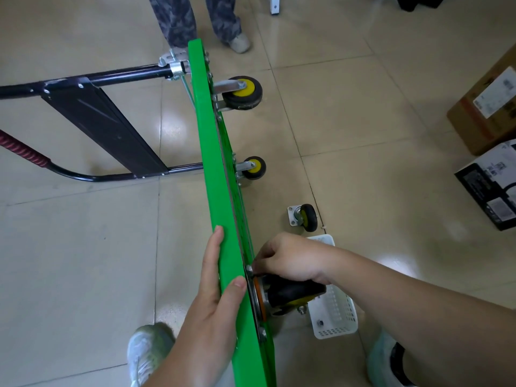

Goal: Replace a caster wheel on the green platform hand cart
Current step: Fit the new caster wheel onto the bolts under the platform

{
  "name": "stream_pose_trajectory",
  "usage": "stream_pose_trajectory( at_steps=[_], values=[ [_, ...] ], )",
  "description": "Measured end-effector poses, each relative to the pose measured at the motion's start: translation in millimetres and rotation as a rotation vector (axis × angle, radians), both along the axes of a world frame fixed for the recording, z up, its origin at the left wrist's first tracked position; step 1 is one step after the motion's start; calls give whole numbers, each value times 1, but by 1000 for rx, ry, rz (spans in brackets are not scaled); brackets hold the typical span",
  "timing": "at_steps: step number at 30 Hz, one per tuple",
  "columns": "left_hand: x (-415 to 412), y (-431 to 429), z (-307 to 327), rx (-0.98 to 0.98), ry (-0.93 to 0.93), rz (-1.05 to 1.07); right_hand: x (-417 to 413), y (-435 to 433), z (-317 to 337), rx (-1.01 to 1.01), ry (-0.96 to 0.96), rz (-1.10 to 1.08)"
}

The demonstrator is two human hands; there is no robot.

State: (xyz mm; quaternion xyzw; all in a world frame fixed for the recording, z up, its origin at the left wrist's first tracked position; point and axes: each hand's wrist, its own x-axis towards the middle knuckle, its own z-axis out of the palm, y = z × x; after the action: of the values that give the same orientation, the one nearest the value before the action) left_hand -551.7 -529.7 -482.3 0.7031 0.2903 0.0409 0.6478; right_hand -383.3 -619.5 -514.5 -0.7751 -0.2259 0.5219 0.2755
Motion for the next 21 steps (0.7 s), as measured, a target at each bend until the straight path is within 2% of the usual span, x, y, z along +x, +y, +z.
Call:
stream_pose_trajectory(
  at_steps=[12,17,21],
  values=[
    [1,2,2,-5,-30,6,-1,0,1,7,-14,1],
    [0,2,5,27,-15,-15,3,-1,2,1,119,-20],
    [1,2,3,7,-33,-7,2,1,1,-12,61,4]
  ],
)
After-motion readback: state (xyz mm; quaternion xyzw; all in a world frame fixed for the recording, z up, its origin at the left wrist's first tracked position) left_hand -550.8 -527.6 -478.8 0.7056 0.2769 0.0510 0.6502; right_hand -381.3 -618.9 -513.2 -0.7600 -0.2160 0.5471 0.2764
